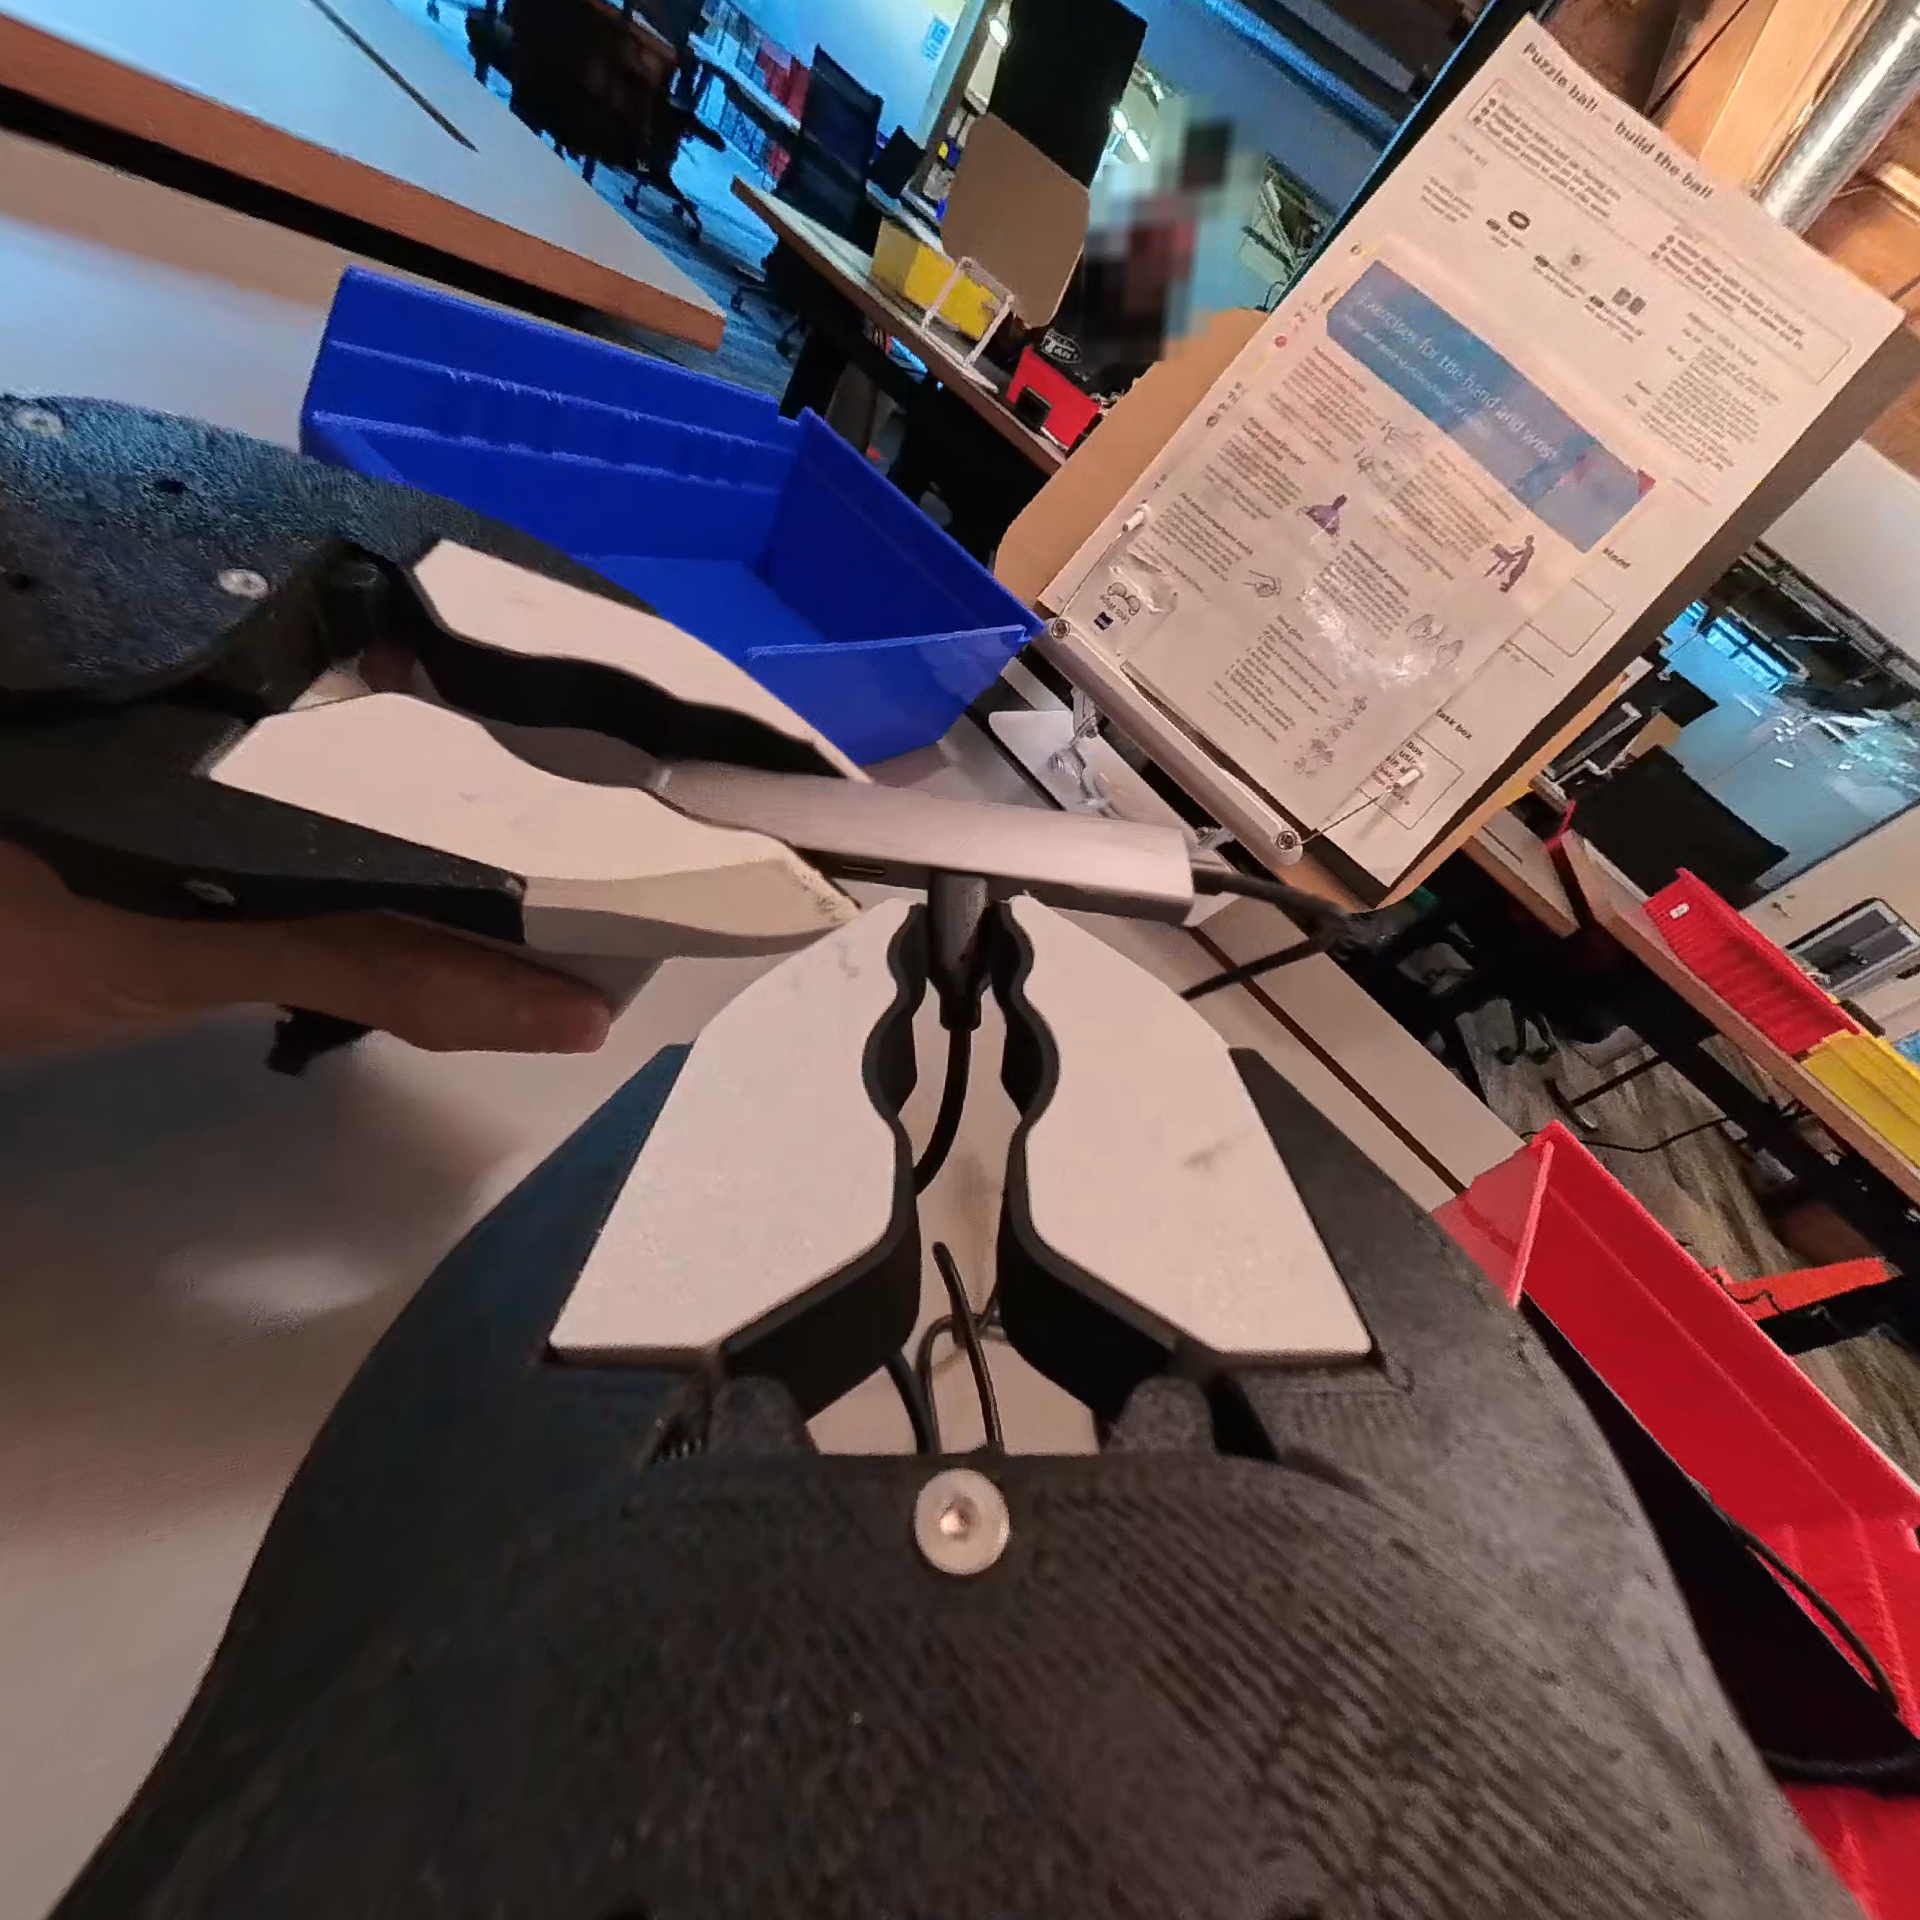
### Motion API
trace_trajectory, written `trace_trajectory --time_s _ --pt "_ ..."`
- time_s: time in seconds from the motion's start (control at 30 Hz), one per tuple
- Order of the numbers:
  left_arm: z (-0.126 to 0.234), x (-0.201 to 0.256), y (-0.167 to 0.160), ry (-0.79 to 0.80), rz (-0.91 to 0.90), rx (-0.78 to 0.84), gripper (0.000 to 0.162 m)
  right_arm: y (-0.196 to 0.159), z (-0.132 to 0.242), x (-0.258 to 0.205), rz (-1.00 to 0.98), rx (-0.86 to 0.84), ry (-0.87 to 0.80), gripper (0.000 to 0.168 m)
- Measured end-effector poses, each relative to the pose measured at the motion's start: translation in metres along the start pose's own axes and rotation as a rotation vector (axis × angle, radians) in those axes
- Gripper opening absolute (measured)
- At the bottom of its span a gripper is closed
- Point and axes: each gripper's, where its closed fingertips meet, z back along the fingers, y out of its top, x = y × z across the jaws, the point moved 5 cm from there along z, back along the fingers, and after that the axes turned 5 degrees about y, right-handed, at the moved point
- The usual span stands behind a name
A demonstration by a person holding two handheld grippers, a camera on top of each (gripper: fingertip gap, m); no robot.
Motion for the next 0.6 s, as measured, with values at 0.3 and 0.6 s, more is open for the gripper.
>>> trace_trajectory --time_s 0.3,0.6 --pt "0.0 -0.001 0.001 0.072 -0.059 -0.037 0.026 -0.013 -0.007 0.002 -0.265 0.041 0.072 0.012" --pt "0.0 0.003 0.009 0.119 -0.127 -0.04 0.027 -0.008 0.0 0.008 -0.258 0.004 0.133 0.012"
